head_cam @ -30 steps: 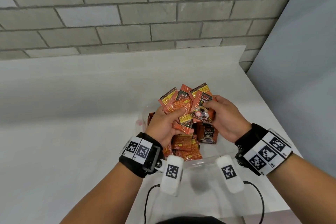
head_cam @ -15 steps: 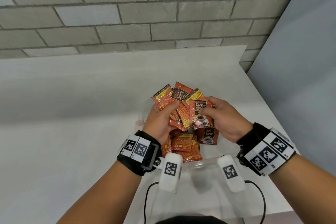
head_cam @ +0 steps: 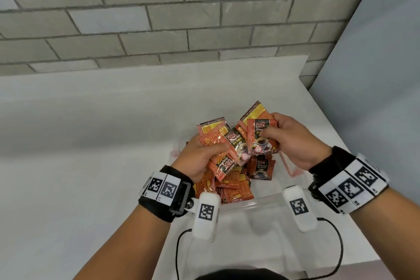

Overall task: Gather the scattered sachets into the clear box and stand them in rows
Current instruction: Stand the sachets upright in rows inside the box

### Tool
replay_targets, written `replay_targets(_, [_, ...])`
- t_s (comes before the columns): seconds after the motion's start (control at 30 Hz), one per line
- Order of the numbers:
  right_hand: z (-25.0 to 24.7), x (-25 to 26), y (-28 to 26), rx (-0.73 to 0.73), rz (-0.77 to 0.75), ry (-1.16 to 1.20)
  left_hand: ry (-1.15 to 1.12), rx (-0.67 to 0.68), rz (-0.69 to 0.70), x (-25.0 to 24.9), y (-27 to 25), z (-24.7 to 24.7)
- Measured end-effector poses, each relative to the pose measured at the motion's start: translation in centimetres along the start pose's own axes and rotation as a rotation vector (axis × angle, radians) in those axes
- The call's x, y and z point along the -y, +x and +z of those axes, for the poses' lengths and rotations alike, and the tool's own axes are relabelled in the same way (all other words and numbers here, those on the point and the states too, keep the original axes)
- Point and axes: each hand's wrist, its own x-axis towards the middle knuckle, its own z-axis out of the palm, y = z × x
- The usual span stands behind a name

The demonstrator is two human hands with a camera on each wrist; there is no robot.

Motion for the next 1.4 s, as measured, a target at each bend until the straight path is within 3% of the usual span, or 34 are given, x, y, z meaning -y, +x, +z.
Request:
replay_targets(0.1, [0.4, 0.1, 0.0, 0.045, 0.015, -0.106, 0.033, 0.001, 0.003, 0.3, 0.1, 0.4])
replay_targets(0.2, [0.4, 0.0, -0.1, 0.034, -0.002, -0.099, -0.11, -0.023, -0.045, 0.4, -0.2, 1.0])
replay_targets(0.33, [0.4, 0.0, -0.4, 0.03, 0.034, 0.11, -0.282, -0.058, -0.077, 0.5, -0.4, 1.1])
replay_targets(0.6, [1.2, -0.4, -0.8, -0.048, 0.135, 0.459, -0.171, -0.031, 0.068, 1.0, -0.5, 1.6])
replay_targets(0.77, [2.0, -1.1, -0.3, -0.064, 0.116, 0.344, -0.097, -0.033, 0.13, 1.0, -0.7, 2.7])
replay_targets(0.87, [1.6, -0.9, -0.3, -0.103, 0.1, 0.306, -0.283, -0.077, 0.032, 0.8, -0.5, 2.6])
replay_targets(0.93, [1.1, -0.6, -0.3, -0.104, 0.064, 0.269, -0.291, -0.094, -0.006, 0.7, -0.3, 2.2])
replay_targets(1.07, [0.5, 0.1, -0.3, -0.029, 0.058, 0.093, 0.029, 0.055, 0.033, 0.7, -0.6, 2.1])
replay_targets(1.17, [0.6, 0.1, -0.3, 0.043, 0.082, 0.028, 0.33, 0.088, 0.107, 0.8, -0.7, 2.5])
replay_targets(1.27, [0.7, 0.1, -0.6, 0.086, 0.094, 0.033, 0.246, 0.094, 0.109, 0.6, -0.5, 3.0])
replay_targets(1.4, [0.3, -0.1, -0.9, 0.055, 0.099, 0.082, 0.01, 0.148, -0.011, 0.2, -0.2, 2.9])
